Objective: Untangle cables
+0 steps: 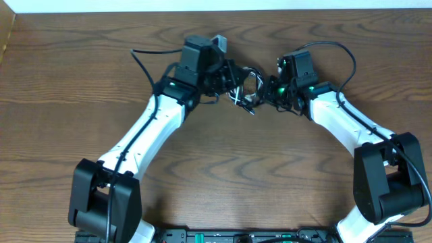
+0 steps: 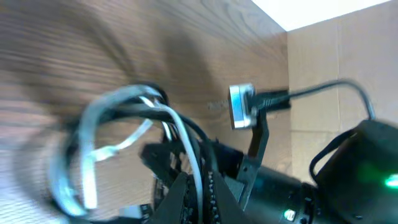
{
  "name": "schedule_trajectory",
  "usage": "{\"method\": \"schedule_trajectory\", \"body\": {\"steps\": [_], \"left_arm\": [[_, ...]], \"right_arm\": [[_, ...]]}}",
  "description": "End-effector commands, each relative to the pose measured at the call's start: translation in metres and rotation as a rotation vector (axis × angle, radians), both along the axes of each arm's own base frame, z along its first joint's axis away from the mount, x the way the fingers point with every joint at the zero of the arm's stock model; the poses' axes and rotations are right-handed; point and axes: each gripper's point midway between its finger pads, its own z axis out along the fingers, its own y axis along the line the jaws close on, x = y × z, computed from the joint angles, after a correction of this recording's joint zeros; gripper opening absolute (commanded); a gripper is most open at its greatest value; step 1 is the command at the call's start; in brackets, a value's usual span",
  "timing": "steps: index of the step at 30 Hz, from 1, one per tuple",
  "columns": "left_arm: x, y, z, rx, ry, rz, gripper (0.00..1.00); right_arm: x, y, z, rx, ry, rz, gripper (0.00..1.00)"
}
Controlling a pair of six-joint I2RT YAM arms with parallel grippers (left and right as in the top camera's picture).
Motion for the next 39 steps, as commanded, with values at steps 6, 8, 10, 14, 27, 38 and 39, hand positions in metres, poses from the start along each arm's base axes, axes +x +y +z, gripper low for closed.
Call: {"method": "schedule_trajectory", "body": {"steps": [6, 8, 10, 14, 27, 38, 39], "left_arm": [[0.030, 0.087, 0.048, -0.003, -0.135, 0.168, 0.07], [0.031, 0.105, 0.039, 0.034, -0.112, 0.193, 0.08], [0.023, 0.111, 0.026, 0.098, -0.094, 0.165, 0.08], [0.006, 0.093, 0.014, 0.164, -0.096, 0.058, 0.07], [0.014, 0.109, 0.071, 0.265, -0.339, 0.046, 0.08], [-0.013, 0.193, 0.163, 0.371, -0.525, 0.345, 0.08], [-0.015, 0.194, 0.161, 0.378, -0.516, 0.348, 0.07]], "right_arm": [[-0.005, -0.065, -0.023, -0.192, 0.037, 0.030, 0.01], [-0.009, -0.077, -0.026, -0.219, 0.045, 0.062, 0.01], [-0.015, -0.082, -0.028, -0.242, 0.045, 0.124, 0.01], [-0.023, -0.070, -0.017, -0.202, 0.032, 0.186, 0.01], [-0.030, -0.123, -0.025, -0.402, 0.122, 0.015, 0.03], [-0.030, -0.128, -0.025, -0.434, 0.119, 0.006, 0.07], [-0.030, -0.123, -0.025, -0.412, 0.113, 0.031, 0.07]]}}
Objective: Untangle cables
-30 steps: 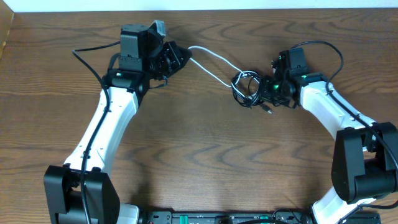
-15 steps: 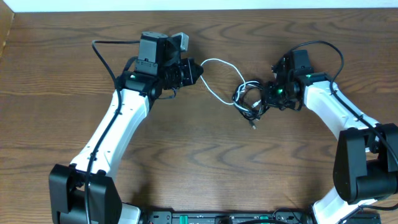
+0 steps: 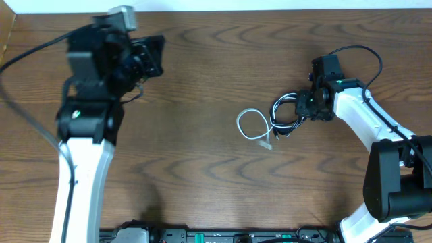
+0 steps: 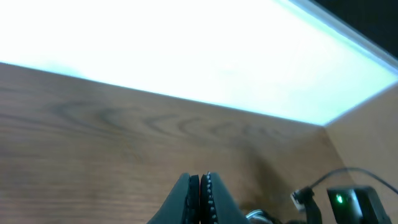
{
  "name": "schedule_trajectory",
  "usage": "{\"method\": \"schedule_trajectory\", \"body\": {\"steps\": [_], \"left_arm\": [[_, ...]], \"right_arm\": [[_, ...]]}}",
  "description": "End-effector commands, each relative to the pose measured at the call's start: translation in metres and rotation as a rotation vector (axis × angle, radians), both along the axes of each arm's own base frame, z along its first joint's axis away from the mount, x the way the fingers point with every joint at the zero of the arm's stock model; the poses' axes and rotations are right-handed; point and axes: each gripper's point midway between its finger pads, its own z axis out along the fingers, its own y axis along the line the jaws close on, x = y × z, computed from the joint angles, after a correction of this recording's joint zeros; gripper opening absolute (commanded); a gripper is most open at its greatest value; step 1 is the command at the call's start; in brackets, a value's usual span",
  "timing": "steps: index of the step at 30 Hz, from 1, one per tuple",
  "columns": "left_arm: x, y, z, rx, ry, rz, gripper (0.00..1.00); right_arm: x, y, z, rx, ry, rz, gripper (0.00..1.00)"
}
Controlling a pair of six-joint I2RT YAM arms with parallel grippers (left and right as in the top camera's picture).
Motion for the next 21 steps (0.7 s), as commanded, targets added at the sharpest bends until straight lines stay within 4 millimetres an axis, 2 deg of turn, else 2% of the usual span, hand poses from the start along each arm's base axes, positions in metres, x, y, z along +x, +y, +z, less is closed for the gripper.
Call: {"method": "schedule_trajectory", "body": {"steps": [1, 4, 5, 7, 9, 10, 11, 13, 15, 21], "left_arm": [[-0.002, 0.018, -0.003, 0.058, 0.015, 0.085, 0.07], [-0.003, 0.007, -0.031, 0.065, 0.121, 0.051, 0.07], [-0.003, -0.004, -0.048, 0.068, 0.179, 0.019, 0.07], [-0.002, -0.016, -0.063, 0.076, 0.226, -0.012, 0.07], [-0.001, -0.035, -0.082, 0.087, 0.274, -0.061, 0.08], [0.000, -0.043, -0.087, 0.091, 0.286, -0.079, 0.07], [0.001, -0.049, -0.092, 0.095, 0.295, -0.093, 0.08], [0.002, -0.068, -0.104, 0.105, 0.316, -0.138, 0.07], [0.001, -0.082, -0.113, 0.114, 0.333, -0.171, 0.07], [-0.011, -0.136, -0.152, 0.157, 0.412, -0.297, 0.07]], "right_arm": [[0.002, 0.007, 0.010, 0.046, -0.025, 0.032, 0.06], [0.002, 0.025, 0.017, 0.142, -0.028, 0.087, 0.05], [0.002, 0.033, 0.023, 0.185, -0.028, 0.108, 0.05], [0.004, 0.039, 0.034, 0.220, -0.025, 0.121, 0.06], [0.007, 0.047, 0.049, 0.253, -0.033, 0.165, 0.19], [0.007, 0.049, 0.056, 0.257, -0.033, 0.178, 0.36], [0.008, 0.049, 0.061, 0.248, -0.031, 0.188, 0.48], [0.008, 0.040, 0.071, 0.183, -0.017, 0.172, 0.71], [0.009, 0.026, 0.075, 0.115, -0.002, 0.108, 0.82], [0.019, -0.014, 0.079, 0.071, -0.016, -0.041, 0.84]]}}
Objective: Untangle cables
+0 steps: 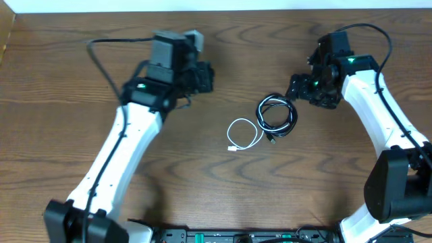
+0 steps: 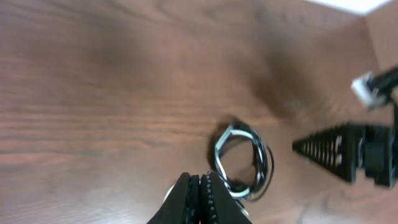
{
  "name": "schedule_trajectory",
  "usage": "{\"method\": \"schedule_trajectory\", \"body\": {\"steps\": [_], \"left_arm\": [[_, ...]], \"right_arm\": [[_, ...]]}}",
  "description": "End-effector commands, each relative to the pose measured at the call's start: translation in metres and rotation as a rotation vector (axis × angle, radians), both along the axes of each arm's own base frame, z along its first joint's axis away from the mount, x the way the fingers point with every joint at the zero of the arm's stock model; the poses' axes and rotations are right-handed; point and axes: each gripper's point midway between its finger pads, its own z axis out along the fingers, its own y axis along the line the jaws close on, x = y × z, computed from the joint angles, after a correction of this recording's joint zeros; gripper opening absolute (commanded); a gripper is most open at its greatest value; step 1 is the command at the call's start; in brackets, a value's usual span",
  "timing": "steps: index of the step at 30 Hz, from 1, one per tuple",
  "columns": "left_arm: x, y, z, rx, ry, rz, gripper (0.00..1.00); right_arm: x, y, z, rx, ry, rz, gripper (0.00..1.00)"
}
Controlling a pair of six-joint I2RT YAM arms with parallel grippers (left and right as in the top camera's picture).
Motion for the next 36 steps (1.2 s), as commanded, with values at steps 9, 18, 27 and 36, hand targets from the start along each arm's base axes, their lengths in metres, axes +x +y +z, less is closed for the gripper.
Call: {"method": "schedule_trajectory", "body": {"steps": [9, 18, 27, 36], "left_arm": [[-0.023, -0.110, -0.070, 0.087, 0.013, -0.320, 0.08], [-0.054, -0.181, -0.121, 0.114, -0.004, -0.507, 0.08], [-0.107, -0.211, -0.143, 0.243, -0.098, -0.819, 0.08], [-0.118, -0.215, -0.160, 0.276, -0.078, -0.857, 0.08]], "right_arm": [[0.015, -0.086, 0.012, -0.047, -0.045, -0.217, 0.84], [0.015, -0.090, 0.012, -0.049, -0.048, -0.224, 0.84], [0.015, -0.090, 0.012, -0.049, -0.046, -0.223, 0.85], [0.015, -0.090, 0.012, -0.049, -0.047, -0.223, 0.85]]}}
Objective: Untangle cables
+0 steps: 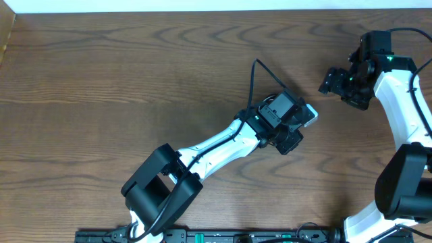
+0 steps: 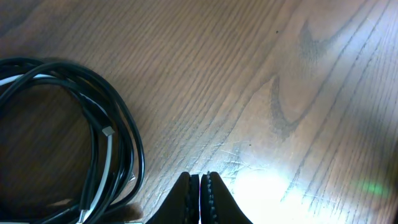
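In the left wrist view a black cable coil (image 2: pixel 127 155) lies flat on the wooden table (image 2: pixel 298 74) at the left, with a pale strand (image 2: pixel 93 168) running inside it. My left gripper (image 2: pixel 200 182) is low over the wood just right of the coil, shut with nothing between its fingers. Seen from overhead, the left gripper (image 1: pixel 290 140) and its arm cover the cables, so neither shows there. My right gripper (image 1: pixel 333 79) hangs at the back right, well away from them; how its jaws stand does not show.
The left arm (image 1: pixel 216 145) stretches from the front centre diagonally across the middle of the table. Its own black lead (image 1: pixel 255 81) arcs up behind it. The right arm (image 1: pixel 405 115) runs along the right edge. A pale wall borders the far table edge.
My left gripper went from back left of centre to right of centre, low beside the black coil. The right gripper has drawn back to the right. The cables no longer show from overhead.
Both grippers first met at the back centre with the tangled cables between them. Then the left arm was far off at the back left, shut and empty, with a white loop on the table and the black coil at the right gripper. Later both cables lay touching mid-table.
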{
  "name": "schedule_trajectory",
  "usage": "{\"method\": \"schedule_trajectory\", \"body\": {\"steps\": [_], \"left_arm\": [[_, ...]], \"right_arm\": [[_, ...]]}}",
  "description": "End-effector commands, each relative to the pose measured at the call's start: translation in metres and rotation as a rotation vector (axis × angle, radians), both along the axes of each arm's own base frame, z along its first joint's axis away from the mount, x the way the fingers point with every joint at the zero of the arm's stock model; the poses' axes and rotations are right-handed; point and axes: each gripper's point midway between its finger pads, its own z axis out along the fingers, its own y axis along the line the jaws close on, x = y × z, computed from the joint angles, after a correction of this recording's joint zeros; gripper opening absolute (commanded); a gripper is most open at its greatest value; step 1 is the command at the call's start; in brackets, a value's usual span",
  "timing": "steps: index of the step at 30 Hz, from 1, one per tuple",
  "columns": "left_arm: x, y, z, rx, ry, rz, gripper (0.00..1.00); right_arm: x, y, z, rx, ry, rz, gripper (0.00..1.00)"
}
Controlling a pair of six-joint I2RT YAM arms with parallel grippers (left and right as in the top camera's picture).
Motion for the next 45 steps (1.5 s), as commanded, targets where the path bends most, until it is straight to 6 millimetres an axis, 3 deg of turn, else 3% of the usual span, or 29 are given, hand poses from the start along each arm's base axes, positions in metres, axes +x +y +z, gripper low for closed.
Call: {"method": "schedule_trajectory", "body": {"steps": [1, 4, 9, 14, 22, 31, 32, 36, 37, 40, 45], "left_arm": [[0.002, 0.002, -0.025, 0.052, 0.006, -0.017, 0.08], [0.001, 0.004, -0.045, 0.081, 0.031, -0.018, 0.08], [0.004, 0.000, -0.052, 0.071, 0.021, -0.017, 0.08], [0.025, 0.007, -0.063, 0.129, -0.067, 0.049, 0.09], [0.032, 0.009, -0.085, 0.163, -0.080, 0.067, 0.10], [0.062, 0.028, -0.083, 0.237, -0.178, 0.259, 0.17], [0.065, 0.031, -0.083, 0.247, -0.192, 0.278, 0.24], [0.069, 0.031, -0.080, 0.246, -0.211, 0.290, 0.31], [0.069, 0.030, -0.080, 0.243, -0.213, 0.290, 0.31], [0.068, 0.031, -0.088, 0.253, -0.203, 0.286, 0.08], [0.067, 0.032, -0.087, 0.253, -0.195, 0.284, 0.07]], "right_arm": [[0.004, -0.002, 0.012, -0.014, -0.036, 0.008, 0.85], [0.004, -0.002, 0.012, -0.014, -0.036, 0.008, 0.85], [0.004, -0.002, 0.012, -0.014, -0.036, 0.008, 0.85], [0.004, -0.002, 0.012, -0.014, -0.036, 0.008, 0.85], [0.004, -0.003, 0.012, -0.016, -0.037, 0.011, 0.85], [0.004, -0.003, 0.012, -0.020, -0.038, 0.025, 0.85], [0.004, -0.003, 0.012, -0.020, -0.039, 0.025, 0.85], [0.005, -0.003, 0.012, -0.020, -0.042, 0.025, 0.85], [0.005, -0.003, 0.012, -0.020, -0.043, 0.026, 0.86], [0.006, -0.002, 0.013, -0.021, -0.048, 0.026, 0.85], [0.007, -0.002, 0.013, -0.021, -0.049, 0.027, 0.85]]}}
